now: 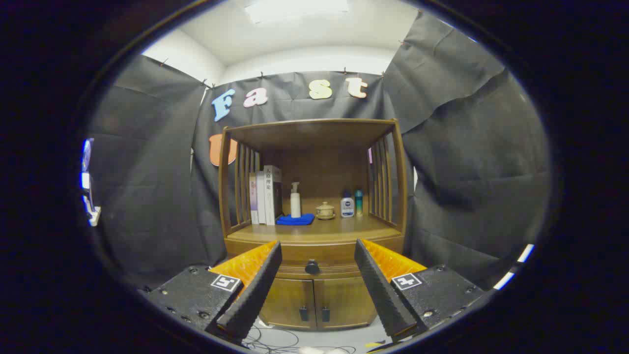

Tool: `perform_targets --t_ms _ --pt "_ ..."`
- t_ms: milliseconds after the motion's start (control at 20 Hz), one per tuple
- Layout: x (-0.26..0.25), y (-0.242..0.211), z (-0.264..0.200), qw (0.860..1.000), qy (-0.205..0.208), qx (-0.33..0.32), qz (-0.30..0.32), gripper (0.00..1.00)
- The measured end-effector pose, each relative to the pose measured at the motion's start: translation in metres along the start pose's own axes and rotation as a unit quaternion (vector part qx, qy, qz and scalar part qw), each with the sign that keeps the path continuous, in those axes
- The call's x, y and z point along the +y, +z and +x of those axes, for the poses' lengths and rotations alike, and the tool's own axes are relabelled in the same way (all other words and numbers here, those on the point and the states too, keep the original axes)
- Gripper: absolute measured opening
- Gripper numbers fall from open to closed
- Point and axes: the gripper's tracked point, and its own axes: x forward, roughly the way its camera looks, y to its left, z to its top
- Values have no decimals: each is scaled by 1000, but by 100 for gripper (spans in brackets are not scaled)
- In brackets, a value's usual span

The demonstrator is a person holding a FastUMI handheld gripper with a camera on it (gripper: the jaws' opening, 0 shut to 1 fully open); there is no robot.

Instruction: Pull open the drawer, take out the items inside it, and place them on the countertop above the cabinet.

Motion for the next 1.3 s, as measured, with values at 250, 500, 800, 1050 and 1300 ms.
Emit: perform_targets --t_ms 250,500,800,1050,1300 --pt "6 -8 -20 1000 3 5 -16 97" --pt "3 -12 -21 1000 4 12 -9 97" --pt "1 -7 -16 1000 2 6 -3 97" --pt "7 -16 -2 1000 13 12 -7 97" --pt "14 -44 32 999 19 33 -5 97"
